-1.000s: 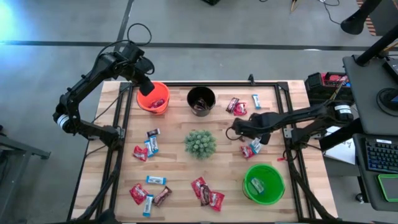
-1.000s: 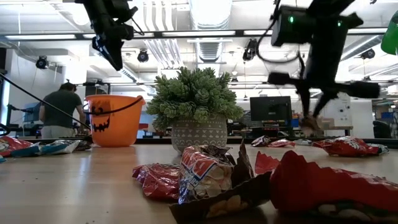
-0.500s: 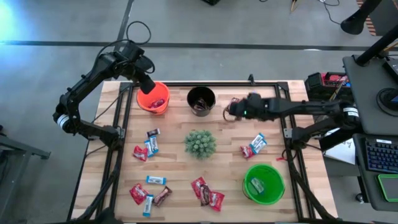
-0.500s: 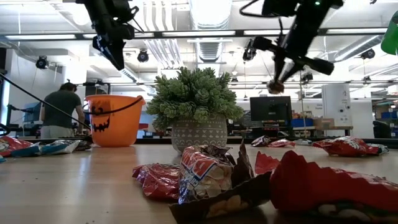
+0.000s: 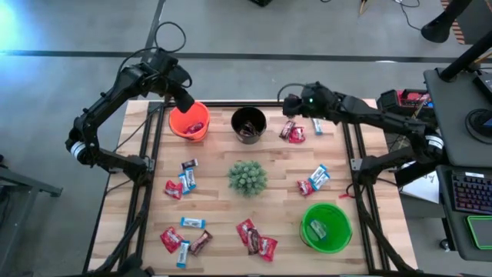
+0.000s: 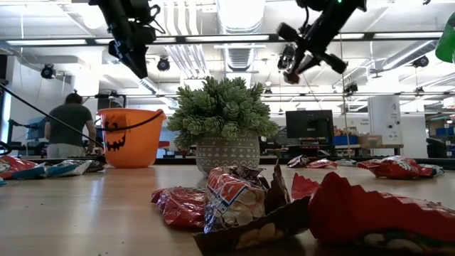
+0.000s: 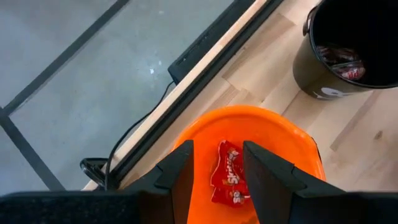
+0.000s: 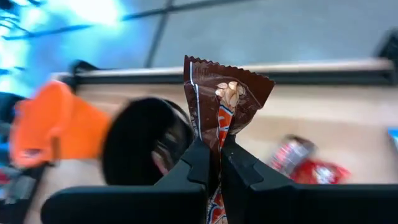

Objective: Sort candy
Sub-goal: Put the brown chocolate into the black bucket

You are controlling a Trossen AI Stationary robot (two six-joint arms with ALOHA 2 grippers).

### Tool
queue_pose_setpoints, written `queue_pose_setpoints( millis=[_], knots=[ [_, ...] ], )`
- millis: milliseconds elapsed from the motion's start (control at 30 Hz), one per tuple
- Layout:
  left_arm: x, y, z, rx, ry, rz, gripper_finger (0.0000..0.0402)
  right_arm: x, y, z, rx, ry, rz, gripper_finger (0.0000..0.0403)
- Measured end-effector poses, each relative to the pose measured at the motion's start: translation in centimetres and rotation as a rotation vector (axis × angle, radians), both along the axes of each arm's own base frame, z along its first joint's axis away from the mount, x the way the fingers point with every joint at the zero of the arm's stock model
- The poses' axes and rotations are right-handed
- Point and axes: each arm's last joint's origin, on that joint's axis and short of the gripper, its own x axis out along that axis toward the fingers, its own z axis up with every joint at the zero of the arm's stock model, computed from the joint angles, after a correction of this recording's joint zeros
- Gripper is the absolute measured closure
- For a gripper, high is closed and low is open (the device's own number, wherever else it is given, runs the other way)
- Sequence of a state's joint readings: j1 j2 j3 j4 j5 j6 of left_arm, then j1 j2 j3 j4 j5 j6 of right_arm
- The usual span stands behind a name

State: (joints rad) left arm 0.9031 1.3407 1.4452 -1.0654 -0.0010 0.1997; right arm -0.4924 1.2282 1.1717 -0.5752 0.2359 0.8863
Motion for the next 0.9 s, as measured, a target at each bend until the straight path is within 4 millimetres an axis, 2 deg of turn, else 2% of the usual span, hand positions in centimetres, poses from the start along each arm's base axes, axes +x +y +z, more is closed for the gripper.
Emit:
queue_pose_setpoints(
  millis=[167,533,900],
  knots=[
    [0.3,0.5,0.4,0.066,-0.030,0.023,0.0281,0.8,-1.4,0.2,-0.036,-0.104,0.082,0.0390],
    [0.2,0.4,0.3,0.068,-0.003,0.014,0.0281,5.8,-3.9,-3.0,0.033,-0.231,0.317,0.0390],
    [0.2,0.4,0.3,0.086,0.027,-0.033,0.0281,9.6,-5.6,-2.6,-0.005,-0.216,0.477,0.0390]
  ],
)
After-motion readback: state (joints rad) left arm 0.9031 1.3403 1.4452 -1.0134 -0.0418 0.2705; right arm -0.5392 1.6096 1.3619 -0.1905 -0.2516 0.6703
